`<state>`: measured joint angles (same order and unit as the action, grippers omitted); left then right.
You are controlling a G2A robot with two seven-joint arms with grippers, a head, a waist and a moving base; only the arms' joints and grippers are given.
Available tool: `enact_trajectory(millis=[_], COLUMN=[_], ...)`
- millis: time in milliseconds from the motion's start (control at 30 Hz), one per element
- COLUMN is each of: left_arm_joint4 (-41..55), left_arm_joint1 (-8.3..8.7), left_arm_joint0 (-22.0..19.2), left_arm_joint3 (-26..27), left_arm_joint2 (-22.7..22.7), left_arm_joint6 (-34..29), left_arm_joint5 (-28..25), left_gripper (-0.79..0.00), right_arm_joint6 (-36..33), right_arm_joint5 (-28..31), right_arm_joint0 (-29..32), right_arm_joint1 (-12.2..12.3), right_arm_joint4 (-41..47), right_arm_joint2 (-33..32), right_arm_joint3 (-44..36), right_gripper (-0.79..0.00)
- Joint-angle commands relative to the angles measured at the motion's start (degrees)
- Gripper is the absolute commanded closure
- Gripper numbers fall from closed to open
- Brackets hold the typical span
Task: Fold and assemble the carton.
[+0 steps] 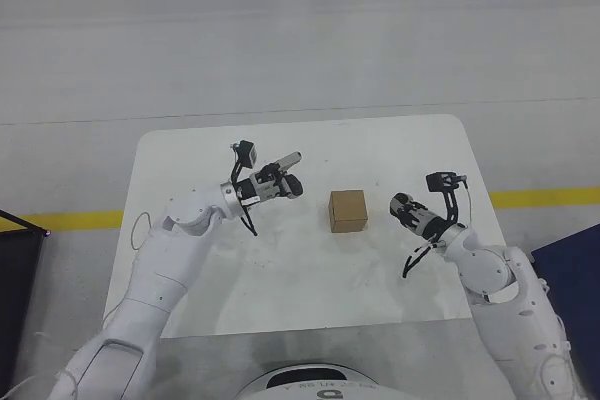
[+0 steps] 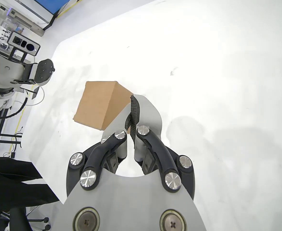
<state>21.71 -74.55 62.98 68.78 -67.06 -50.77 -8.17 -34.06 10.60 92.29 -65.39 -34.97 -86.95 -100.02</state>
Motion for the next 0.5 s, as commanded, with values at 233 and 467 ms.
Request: enact_trajectory(millis=[233, 467], left_arm_joint4=[-0.70, -0.56], left_arm_joint1=[0.86, 0.91], left_arm_joint0=[4.25, 4.10], left_arm_joint3=[3.50, 3.39], left_arm_joint2=[-1.24, -0.73], left_arm_joint6=[0.58, 1.05], left_arm_joint5=[1.92, 1.80], left_gripper=[-0.785, -0.785], right_arm_joint6=[-2.43, -0.62], right_arm_joint5=[1.57, 0.88], right_arm_joint0=[-7.37, -7.15], right_arm_joint1=[-1.04, -0.78], right_arm_joint4=[0.27, 0.37], right_arm_joint2=[10.14, 8.64], right_arm_joint3=[6.54, 6.48], right_gripper=[0.000, 0.000])
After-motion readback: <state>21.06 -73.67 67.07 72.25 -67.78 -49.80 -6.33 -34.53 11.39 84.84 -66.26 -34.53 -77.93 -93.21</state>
